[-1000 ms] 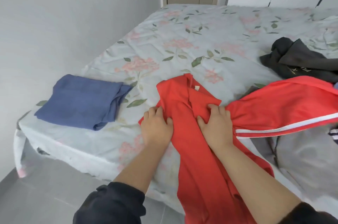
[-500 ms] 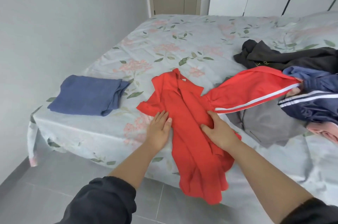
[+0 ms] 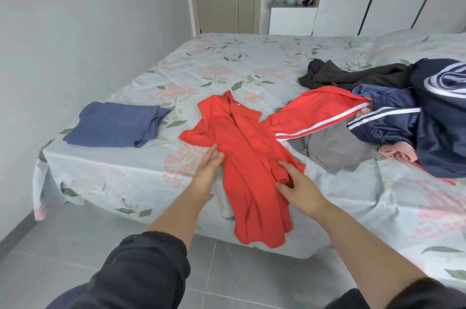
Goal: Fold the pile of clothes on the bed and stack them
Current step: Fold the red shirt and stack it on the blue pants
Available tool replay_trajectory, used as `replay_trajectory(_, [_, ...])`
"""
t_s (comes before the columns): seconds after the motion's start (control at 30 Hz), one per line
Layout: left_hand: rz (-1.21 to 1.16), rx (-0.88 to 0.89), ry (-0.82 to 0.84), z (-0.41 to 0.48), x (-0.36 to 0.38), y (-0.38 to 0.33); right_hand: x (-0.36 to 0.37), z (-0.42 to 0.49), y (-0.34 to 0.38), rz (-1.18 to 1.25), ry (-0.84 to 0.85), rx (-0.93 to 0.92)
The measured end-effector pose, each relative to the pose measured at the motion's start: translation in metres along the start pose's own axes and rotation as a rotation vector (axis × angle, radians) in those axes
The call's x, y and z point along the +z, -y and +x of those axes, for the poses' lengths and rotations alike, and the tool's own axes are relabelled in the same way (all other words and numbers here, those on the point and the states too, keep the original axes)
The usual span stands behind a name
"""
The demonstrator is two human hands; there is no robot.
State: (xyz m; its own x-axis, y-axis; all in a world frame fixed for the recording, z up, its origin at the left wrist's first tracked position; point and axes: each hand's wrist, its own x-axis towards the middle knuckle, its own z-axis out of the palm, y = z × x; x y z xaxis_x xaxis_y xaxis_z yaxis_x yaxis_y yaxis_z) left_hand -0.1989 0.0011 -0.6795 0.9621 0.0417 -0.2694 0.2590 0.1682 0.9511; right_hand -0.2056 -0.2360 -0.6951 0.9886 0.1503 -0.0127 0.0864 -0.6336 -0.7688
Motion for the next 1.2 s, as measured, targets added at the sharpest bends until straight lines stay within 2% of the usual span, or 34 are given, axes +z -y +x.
replay_trajectory(0.07, [0.013,0.025,0.003,0.001,-0.005,0.001,-0.001,-0.003,-0.002,0.004,0.002,-0.029])
replay_trajectory(0.17, [0.166,0.043,-0.075,0.003,0.006,-0.001,0.001,-0.001,-0.004,-0.018,0.004,-0.068])
replay_trajectory(0.27, [0.402,-0.026,-0.178,0.014,0.021,-0.002,0.0,0.001,-0.006,-0.023,0.006,-0.078])
replay_trajectory(0.37, [0.766,-0.081,-0.257,0.026,0.034,-0.001,0.003,0.005,-0.006,-0.065,-0.028,-0.103])
replay_trajectory(0.47, [0.872,-0.03,-0.34,0.026,0.042,0.0,0.009,0.01,-0.001,-0.132,-0.052,-0.118])
replay_trajectory(0.53, [0.676,0.022,-0.317,0.018,0.04,0.001,0.009,0.012,0.001,-0.152,-0.074,-0.131])
replay_trajectory(0.6, [0.253,0.059,-0.265,0.005,0.025,-0.001,0.008,0.014,0.003,-0.184,-0.108,-0.174])
replay_trajectory(0.67, [-0.049,0.033,-0.291,-0.003,0.001,-0.011,0.008,0.016,0.006,-0.242,-0.175,-0.214])
replay_trajectory(0.77, [-0.354,-0.044,-0.5,0.0,-0.042,-0.032,0.002,0.018,0.014,-0.284,-0.414,-0.184])
replay_trajectory(0.8, [-0.337,-0.047,-0.587,0.002,-0.056,-0.039,-0.003,0.019,0.016,-0.271,-0.528,-0.138])
replay_trajectory(0.9, [0.07,0.012,-0.8,0.0,-0.091,-0.045,-0.02,0.026,0.018,0.021,-0.758,0.091])
replay_trajectory(0.97, [0.262,0.038,-0.846,-0.004,-0.102,-0.042,-0.026,0.03,0.018,0.327,-0.778,0.216])
replay_trajectory(1.0, [0.361,0.052,-0.869,-0.006,-0.105,-0.038,-0.026,0.03,0.018,0.374,-0.772,0.263])
replay_trajectory(1.03, [0.477,0.085,-0.893,-0.008,-0.105,-0.036,-0.027,0.03,0.017,0.316,-0.746,0.296])
replay_trajectory(1.1, [0.717,0.242,-0.896,-0.01,-0.095,-0.038,-0.03,0.03,0.015,0.017,-0.601,0.319])
replay_trajectory(1.13, [0.835,0.334,-0.817,-0.012,-0.084,-0.038,-0.033,0.028,0.016,-0.164,-0.485,0.347])
replay_trajectory(1.2, [1.13,0.466,-0.535,-0.014,-0.06,-0.031,-0.035,0.021,0.018,-0.463,-0.228,0.436])
